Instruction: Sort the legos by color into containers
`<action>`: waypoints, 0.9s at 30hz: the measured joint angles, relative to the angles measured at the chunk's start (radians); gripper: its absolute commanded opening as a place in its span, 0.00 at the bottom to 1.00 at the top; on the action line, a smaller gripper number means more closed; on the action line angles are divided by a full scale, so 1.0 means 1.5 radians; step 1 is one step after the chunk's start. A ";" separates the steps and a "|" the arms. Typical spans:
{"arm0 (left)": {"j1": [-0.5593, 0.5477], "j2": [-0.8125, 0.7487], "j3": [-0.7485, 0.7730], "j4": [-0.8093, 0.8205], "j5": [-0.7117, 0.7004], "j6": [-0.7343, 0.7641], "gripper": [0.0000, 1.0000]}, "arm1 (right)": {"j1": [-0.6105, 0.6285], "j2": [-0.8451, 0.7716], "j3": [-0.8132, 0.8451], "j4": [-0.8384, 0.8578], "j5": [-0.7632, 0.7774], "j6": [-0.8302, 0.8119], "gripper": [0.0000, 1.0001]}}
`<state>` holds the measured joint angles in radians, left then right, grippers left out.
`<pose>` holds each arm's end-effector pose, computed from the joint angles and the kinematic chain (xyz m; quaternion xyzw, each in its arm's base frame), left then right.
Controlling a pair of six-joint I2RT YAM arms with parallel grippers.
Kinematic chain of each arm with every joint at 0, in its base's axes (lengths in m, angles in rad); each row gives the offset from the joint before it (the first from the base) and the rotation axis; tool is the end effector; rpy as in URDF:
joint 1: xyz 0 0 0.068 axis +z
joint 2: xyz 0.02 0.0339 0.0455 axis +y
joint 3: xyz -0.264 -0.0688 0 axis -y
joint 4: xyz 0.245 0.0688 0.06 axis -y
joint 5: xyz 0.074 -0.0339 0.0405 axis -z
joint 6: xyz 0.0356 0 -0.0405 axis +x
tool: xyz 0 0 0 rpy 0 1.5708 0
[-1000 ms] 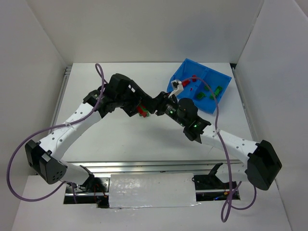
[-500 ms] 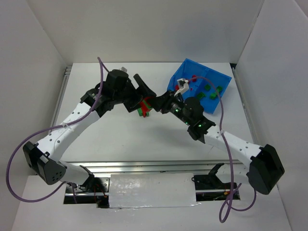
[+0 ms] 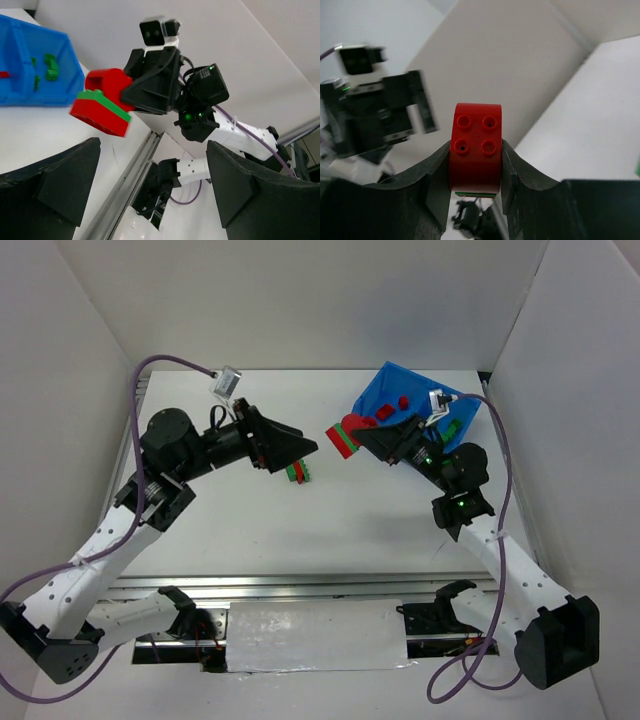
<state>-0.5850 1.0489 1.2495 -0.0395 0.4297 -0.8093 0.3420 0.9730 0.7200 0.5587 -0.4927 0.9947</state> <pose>0.1765 -0.1347 0.4670 0.0905 0.6472 -0.5837 0.4819 0.2055 0.0910 0.3602 -0.0025 0.6061 0.5979 0.5245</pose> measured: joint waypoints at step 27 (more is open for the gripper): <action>-0.022 0.106 -0.022 0.194 0.141 -0.052 0.00 | 0.056 0.056 0.070 0.195 -0.145 0.062 0.00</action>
<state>-0.6186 1.2079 1.2160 0.2520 0.6415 -0.8879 0.4255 1.0565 0.8246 0.8513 -0.7097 1.0882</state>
